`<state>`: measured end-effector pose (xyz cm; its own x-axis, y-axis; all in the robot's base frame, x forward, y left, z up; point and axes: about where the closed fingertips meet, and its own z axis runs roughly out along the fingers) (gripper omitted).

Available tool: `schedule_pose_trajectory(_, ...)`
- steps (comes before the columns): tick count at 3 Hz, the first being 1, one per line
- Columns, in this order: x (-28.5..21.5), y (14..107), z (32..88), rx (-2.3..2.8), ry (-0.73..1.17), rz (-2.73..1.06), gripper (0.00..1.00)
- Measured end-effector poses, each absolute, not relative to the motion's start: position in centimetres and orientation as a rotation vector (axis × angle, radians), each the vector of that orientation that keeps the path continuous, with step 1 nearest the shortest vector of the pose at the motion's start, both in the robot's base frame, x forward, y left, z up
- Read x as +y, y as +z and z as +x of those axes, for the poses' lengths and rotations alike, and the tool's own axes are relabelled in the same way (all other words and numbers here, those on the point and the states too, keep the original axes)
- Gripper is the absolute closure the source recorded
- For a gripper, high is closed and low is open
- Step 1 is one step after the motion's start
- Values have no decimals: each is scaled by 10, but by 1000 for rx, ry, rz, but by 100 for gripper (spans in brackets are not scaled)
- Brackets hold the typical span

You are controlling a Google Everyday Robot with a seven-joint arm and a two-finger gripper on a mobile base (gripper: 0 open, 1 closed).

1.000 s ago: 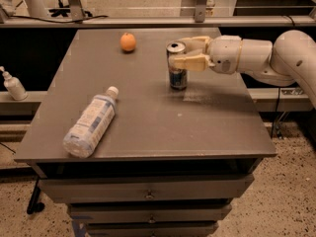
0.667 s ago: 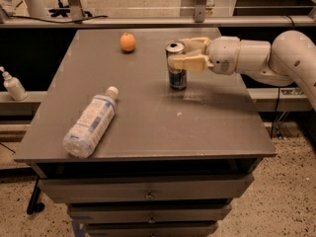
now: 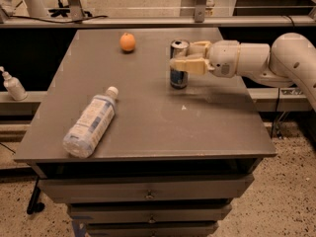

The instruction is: Place redbull can upright

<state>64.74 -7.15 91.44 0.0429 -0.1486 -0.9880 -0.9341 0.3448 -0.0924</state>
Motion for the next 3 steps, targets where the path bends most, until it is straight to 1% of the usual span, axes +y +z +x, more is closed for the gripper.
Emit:
schedule_pose_trajectory(1,-76,912,647,1421,818,-1066,0)
schedule_pose_trajectory(2,-87,911,646,1436,801,-1076,0)
schedule_pose_trajectory(3,-117,908,642,1464,757,-1109,0)
